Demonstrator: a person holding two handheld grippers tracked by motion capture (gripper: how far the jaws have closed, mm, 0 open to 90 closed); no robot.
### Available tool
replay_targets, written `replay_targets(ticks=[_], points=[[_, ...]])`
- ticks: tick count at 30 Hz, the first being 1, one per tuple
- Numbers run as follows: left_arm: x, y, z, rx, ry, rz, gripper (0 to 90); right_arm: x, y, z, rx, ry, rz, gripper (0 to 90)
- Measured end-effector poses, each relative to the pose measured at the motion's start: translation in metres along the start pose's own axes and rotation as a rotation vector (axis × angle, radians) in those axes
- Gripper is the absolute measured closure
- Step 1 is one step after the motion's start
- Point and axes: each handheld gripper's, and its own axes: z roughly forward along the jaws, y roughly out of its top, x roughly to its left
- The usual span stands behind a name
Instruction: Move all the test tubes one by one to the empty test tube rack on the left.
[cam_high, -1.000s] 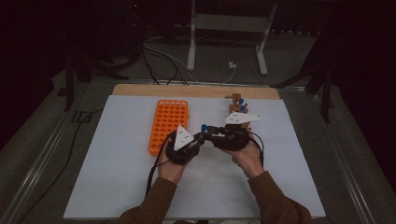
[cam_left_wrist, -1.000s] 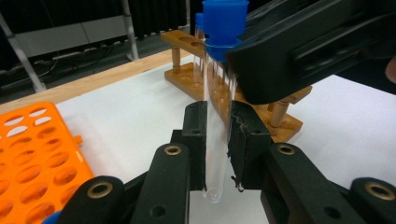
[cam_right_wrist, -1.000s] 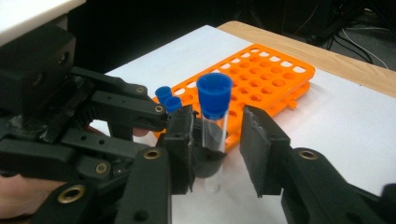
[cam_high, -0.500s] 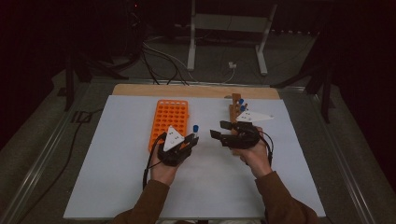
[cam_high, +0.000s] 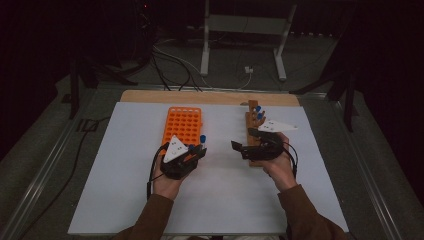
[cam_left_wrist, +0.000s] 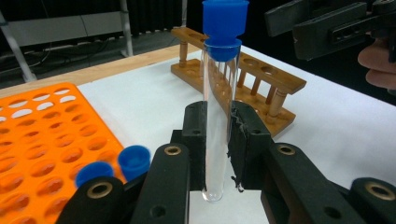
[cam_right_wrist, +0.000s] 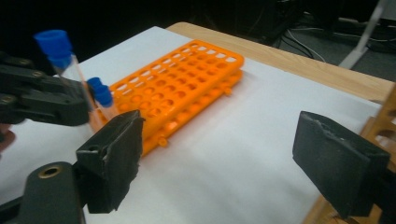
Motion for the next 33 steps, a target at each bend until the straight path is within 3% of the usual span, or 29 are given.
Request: replay_targets(ticks=[10,24,33], points=[[0.007,0.001,-0.009,-0.009,0.0,-0.005,78.3,-0.016,-0.014,-0.011,-0.012,-0.048,0.037,9.1],[0.014,0.006,-0.021,-0.019,-0.023,0.001,78.3,-0.028,-0.023,-0.028,-0.026,-0.1,0.048,0.0],[0.02,0.007,-0.03,-0.028,-0.021,-0.001,78.3,-0.035,-0.029,-0.04,-0.04,-0.129,0.062,0.0]])
